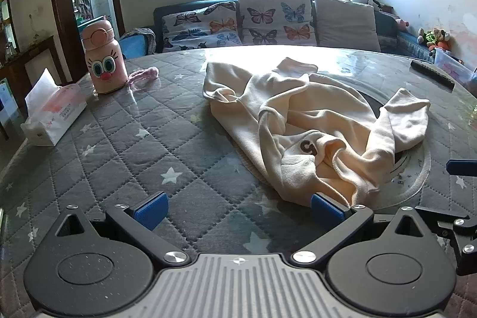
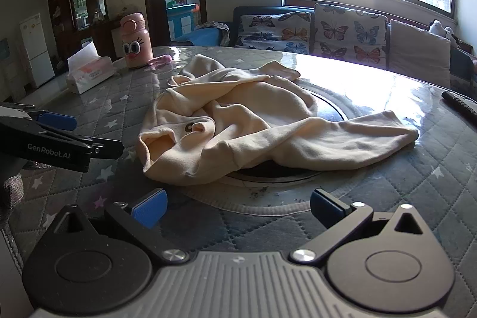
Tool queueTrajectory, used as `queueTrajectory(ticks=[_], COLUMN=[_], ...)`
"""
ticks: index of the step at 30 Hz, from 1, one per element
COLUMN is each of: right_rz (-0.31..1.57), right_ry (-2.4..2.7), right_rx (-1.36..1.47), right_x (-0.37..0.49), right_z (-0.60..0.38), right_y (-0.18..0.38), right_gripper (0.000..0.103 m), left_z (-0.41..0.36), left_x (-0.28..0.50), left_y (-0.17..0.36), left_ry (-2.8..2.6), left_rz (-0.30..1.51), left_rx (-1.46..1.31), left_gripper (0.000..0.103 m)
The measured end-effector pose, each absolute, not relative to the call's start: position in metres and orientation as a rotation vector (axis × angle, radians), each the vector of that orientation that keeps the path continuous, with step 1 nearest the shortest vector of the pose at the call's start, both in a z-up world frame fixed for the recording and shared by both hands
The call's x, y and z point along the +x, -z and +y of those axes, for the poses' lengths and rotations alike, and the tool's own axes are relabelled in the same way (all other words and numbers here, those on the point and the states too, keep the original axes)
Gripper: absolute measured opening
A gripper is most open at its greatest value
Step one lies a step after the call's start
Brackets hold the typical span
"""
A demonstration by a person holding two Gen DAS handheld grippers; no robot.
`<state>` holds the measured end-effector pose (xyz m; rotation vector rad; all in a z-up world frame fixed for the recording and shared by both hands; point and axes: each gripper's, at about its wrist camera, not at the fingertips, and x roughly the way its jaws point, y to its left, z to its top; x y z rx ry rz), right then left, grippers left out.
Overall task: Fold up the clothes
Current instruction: 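Move both grippers toward the crumpled cream sweatshirt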
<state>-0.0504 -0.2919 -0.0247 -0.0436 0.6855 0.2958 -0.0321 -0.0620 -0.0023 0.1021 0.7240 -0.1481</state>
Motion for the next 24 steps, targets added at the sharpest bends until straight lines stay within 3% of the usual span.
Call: queueTrajectory(ticks=[24], right_rz=[0.7], right_ry=[-0.325], right_rx=[-0.049], right_x=[-0.041], right_z=[-0.284], right_y=[0.026], right_gripper=[0.103], left_z=[-0.062], left_x=[-0.019], left_y=[0.004], left_ry=[0.197], left_rz=[0.738], left_rx=[0.065], left_gripper=[0.103])
